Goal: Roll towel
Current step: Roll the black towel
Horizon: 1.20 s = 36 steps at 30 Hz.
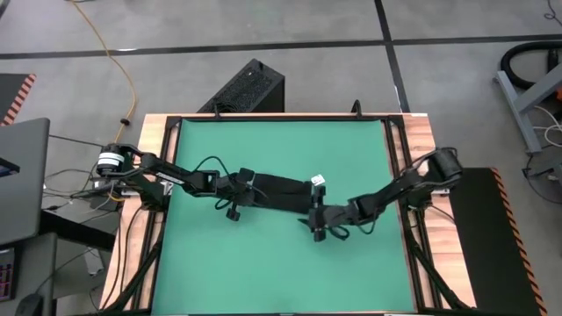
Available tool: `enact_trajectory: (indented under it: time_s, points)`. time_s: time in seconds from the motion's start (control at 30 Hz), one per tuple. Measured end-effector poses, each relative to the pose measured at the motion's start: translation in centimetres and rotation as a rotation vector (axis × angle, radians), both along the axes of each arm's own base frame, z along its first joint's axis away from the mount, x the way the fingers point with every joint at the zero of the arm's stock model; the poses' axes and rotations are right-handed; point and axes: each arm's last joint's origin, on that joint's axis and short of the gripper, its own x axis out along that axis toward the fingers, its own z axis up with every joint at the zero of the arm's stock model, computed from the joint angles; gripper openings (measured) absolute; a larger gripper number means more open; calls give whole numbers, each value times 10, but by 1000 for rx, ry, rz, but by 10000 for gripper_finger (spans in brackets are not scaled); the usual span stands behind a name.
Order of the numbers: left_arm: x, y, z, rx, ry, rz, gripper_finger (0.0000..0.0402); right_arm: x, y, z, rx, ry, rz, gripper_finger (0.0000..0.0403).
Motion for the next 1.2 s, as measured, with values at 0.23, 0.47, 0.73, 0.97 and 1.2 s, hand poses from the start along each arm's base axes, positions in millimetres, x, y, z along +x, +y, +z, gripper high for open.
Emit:
enact_trajectory:
  time_s: [0.23, 0.47, 0.73, 0.97, 1.2]
  points:
    - [0, 0, 0, -1, 0, 2, 0, 14, -11, -24, -54, 82, -48, 302]
    - [0, 0, 0, 9, 1, -10, 0, 12, -27, -55, -75, 218, -135, 302]
    - [0, 3, 0, 24, 1, -23, 0, -1, -37, -69, -34, 220, -210, 301]
    - [0, 8, 0, 11, 3, -19, 0, -5, -38, -71, -22, 213, -236, 254]
    - [0, 9, 0, -1, 3, -23, 0, -6, -39, -72, 0, 219, -255, 121]
